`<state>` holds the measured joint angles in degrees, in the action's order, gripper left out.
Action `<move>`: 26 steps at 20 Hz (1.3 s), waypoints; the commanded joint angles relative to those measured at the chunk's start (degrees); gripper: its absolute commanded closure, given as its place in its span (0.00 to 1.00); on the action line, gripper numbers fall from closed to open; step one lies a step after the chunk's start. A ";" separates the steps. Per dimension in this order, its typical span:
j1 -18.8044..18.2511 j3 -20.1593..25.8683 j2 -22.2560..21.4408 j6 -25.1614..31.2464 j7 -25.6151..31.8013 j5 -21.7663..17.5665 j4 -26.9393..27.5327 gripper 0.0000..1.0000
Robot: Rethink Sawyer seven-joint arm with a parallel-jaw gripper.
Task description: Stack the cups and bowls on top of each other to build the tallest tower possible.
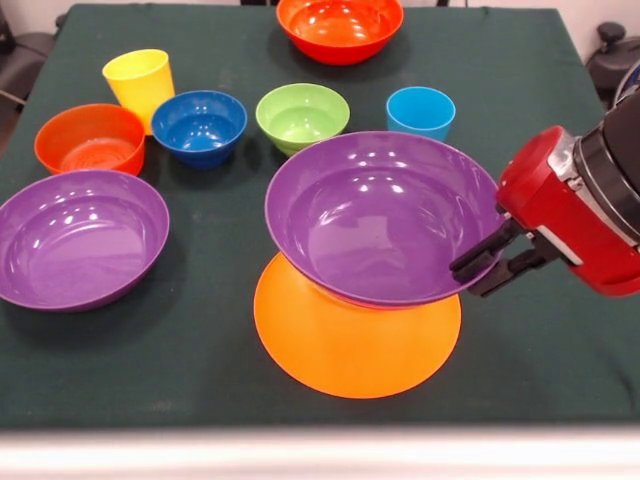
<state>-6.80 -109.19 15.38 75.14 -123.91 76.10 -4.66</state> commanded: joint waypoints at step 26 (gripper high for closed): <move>3.66 16.06 1.19 1.99 7.31 -18.01 -2.31 1.00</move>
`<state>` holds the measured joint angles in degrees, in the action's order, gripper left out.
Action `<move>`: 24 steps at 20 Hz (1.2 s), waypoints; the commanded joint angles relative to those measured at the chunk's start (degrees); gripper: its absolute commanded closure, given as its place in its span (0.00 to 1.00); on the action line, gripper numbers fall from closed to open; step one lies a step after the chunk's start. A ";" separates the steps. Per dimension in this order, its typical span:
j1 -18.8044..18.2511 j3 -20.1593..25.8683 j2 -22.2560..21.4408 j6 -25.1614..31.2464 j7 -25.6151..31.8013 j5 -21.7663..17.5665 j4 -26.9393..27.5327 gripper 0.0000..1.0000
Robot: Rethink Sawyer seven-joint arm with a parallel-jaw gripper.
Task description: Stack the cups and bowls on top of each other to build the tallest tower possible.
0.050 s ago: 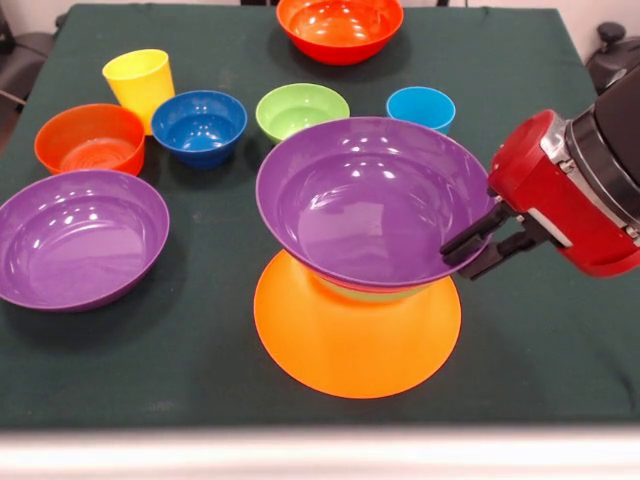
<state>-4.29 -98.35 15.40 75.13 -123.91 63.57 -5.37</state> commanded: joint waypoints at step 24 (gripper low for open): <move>2.34 9.67 0.90 3.71 6.32 -8.89 -2.28 1.00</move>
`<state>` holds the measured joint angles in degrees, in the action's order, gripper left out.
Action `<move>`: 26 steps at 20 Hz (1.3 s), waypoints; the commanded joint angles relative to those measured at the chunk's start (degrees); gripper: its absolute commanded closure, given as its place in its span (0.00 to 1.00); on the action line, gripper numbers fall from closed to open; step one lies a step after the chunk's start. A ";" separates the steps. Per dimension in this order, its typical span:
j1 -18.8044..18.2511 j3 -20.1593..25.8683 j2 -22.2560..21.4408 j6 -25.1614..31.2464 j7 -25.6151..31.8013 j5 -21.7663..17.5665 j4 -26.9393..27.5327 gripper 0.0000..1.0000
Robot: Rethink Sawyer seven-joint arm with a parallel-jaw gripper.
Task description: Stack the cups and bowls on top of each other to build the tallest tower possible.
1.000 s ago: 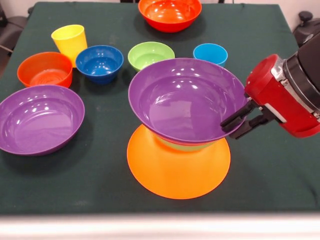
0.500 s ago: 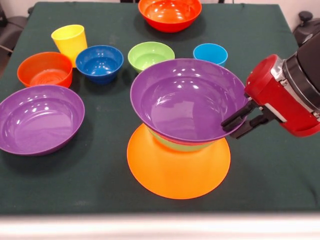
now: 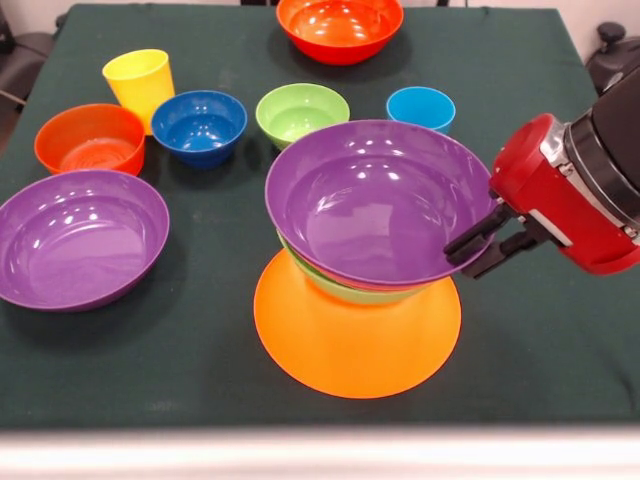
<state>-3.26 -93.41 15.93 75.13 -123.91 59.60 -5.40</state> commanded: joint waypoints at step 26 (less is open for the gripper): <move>2.66 3.28 0.38 8.81 4.43 -11.37 -2.52 0.00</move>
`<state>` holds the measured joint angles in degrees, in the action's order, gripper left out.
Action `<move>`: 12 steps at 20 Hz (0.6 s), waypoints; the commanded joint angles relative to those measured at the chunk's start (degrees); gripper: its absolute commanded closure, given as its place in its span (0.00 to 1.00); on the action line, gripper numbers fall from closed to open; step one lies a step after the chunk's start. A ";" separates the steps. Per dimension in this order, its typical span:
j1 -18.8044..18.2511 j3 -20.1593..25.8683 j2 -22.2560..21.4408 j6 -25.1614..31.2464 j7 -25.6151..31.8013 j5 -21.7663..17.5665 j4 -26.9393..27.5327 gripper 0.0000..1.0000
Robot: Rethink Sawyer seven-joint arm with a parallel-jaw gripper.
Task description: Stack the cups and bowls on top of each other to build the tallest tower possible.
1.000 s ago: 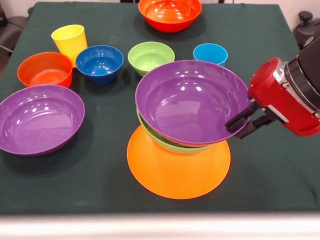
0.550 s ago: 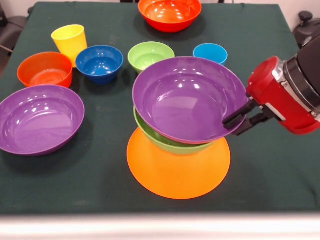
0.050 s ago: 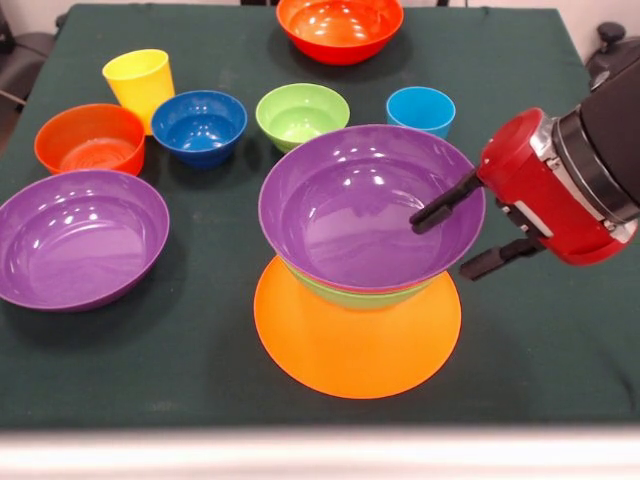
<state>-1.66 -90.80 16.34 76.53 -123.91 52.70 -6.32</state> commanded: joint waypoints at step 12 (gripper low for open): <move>2.71 5.41 -0.11 5.23 2.59 -5.02 -4.36 0.00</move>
<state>-0.40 -90.37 16.34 77.84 -123.91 51.95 -7.50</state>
